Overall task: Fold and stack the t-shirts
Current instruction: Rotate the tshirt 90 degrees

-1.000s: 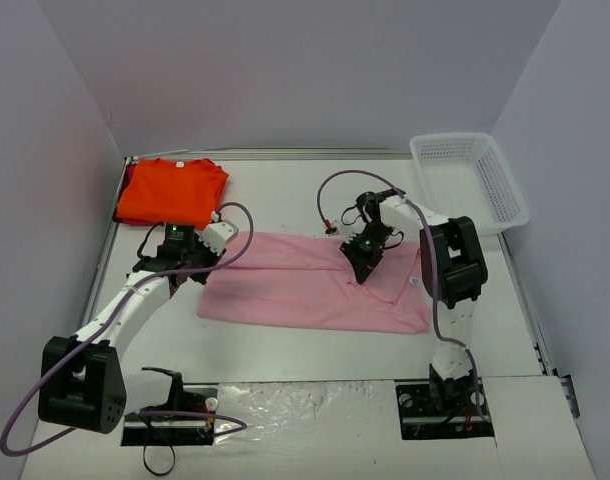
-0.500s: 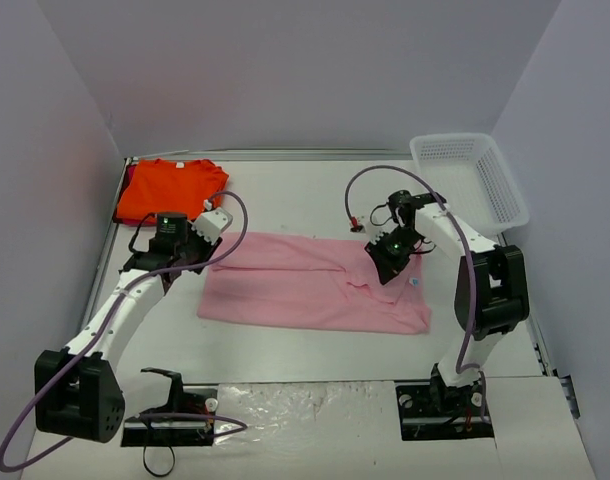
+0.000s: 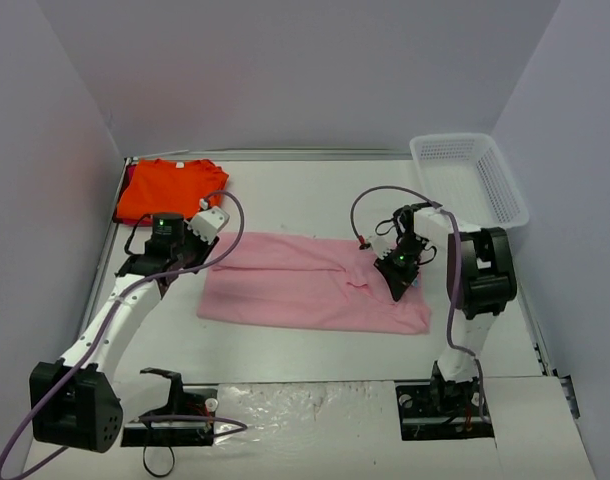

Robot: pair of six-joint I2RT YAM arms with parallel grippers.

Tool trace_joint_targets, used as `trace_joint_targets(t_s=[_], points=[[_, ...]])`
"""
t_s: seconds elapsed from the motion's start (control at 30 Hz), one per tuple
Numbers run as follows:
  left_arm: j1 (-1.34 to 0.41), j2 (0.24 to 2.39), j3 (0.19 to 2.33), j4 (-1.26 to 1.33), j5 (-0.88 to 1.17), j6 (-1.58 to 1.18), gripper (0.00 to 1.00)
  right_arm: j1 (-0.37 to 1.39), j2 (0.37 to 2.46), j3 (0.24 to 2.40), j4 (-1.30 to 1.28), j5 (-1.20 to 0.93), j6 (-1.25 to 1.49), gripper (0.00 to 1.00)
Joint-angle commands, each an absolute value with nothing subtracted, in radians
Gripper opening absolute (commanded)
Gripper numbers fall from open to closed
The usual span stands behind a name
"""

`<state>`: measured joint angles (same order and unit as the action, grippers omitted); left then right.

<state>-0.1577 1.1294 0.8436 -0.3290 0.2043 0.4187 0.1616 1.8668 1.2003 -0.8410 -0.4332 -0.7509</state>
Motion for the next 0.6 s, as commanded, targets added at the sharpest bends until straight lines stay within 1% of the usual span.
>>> trace_joint_targets(t_s=[0.0,0.1,0.23,0.33,0.37,0.4,0.47,0.5,0.57], points=[[-0.146,1.104,0.859,-0.339,0.178,0.423,0.32,0.132,1.962,1.247,-0.876,-0.396,-0.781,0.0],[-0.143,1.106,0.861,-0.337,0.167,0.422,0.32,0.126,2.042,1.321,-0.877,-0.39,-0.781,0.0],[-0.133,1.123,0.865,-0.325,0.143,0.429,0.32,0.12,2.169,1.471,-0.882,-0.364,-0.761,0.0],[-0.109,1.141,0.877,-0.313,0.121,0.437,0.33,0.115,2.296,1.662,-0.908,-0.357,-0.739,0.0],[-0.101,1.147,0.885,-0.313,0.12,0.437,0.34,0.115,2.333,1.792,-0.92,-0.36,-0.735,0.0],[-0.086,1.153,0.893,-0.316,0.12,0.437,0.35,0.115,2.408,1.866,-0.94,-0.374,-0.718,0.0],[-0.074,1.173,0.917,-0.321,0.121,0.434,0.35,0.121,2.489,2.026,-0.954,-0.371,-0.69,0.0],[-0.061,1.18,0.928,-0.325,0.126,0.428,0.36,0.13,2.532,2.2,-0.963,-0.359,-0.681,0.0],[-0.052,1.201,0.957,-0.342,0.126,0.42,0.36,0.143,2.65,2.374,-0.963,-0.339,-0.663,0.0]])
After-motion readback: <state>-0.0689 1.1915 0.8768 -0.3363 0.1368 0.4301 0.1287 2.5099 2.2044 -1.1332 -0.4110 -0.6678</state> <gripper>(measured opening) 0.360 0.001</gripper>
